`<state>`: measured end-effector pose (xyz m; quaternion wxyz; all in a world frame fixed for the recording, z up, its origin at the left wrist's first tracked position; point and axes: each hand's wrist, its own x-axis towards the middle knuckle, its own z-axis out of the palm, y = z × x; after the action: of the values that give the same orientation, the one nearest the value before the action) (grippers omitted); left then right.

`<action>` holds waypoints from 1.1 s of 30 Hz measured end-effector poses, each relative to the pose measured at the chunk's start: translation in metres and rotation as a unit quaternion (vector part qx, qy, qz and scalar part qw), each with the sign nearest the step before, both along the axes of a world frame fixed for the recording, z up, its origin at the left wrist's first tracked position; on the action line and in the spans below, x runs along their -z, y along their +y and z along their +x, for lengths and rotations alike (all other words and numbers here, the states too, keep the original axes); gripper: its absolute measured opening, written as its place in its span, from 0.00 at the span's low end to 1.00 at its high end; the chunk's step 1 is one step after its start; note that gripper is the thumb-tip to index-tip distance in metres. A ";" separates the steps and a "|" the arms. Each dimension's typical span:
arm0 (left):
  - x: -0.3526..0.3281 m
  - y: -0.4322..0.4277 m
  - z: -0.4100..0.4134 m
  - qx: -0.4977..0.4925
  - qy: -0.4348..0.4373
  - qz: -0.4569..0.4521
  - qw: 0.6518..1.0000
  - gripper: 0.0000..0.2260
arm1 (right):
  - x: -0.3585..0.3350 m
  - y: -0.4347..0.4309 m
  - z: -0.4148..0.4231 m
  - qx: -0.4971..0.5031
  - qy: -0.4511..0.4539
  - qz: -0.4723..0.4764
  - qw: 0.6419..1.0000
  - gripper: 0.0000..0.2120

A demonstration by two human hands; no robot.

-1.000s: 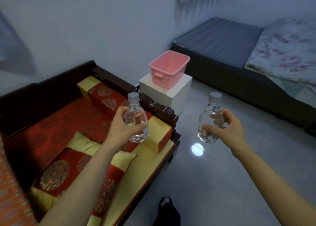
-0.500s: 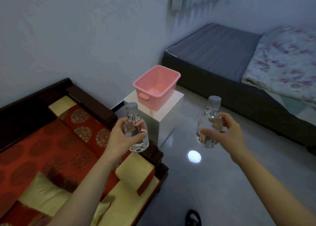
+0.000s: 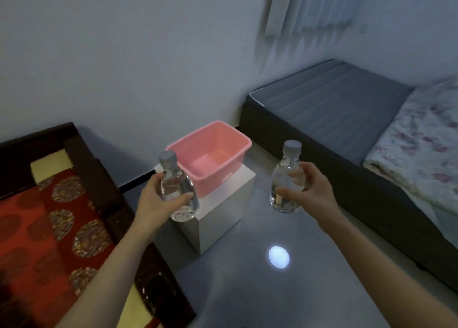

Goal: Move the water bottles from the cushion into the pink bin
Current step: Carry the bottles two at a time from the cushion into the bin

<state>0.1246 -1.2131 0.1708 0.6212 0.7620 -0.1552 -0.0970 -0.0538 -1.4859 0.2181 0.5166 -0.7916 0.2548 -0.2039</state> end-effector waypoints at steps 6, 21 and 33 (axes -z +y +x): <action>0.009 -0.059 0.023 -0.037 -0.002 0.010 0.999 0.24 | 0.012 -0.075 0.051 -0.035 0.009 0.019 0.999 0.28; 0.068 -0.172 0.189 -0.162 0.059 0.024 0.985 0.30 | 0.077 -0.190 0.299 -0.140 0.044 0.030 0.989 0.31; 0.177 -0.260 0.282 -0.212 0.124 0.056 0.968 0.30 | 0.198 -0.198 0.451 -0.168 0.149 0.041 0.974 0.28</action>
<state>0.4070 -1.4729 -0.0058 0.5986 0.7928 0.0943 -0.0653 0.3976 -1.6837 0.0201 0.5320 -0.8224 0.2008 0.0165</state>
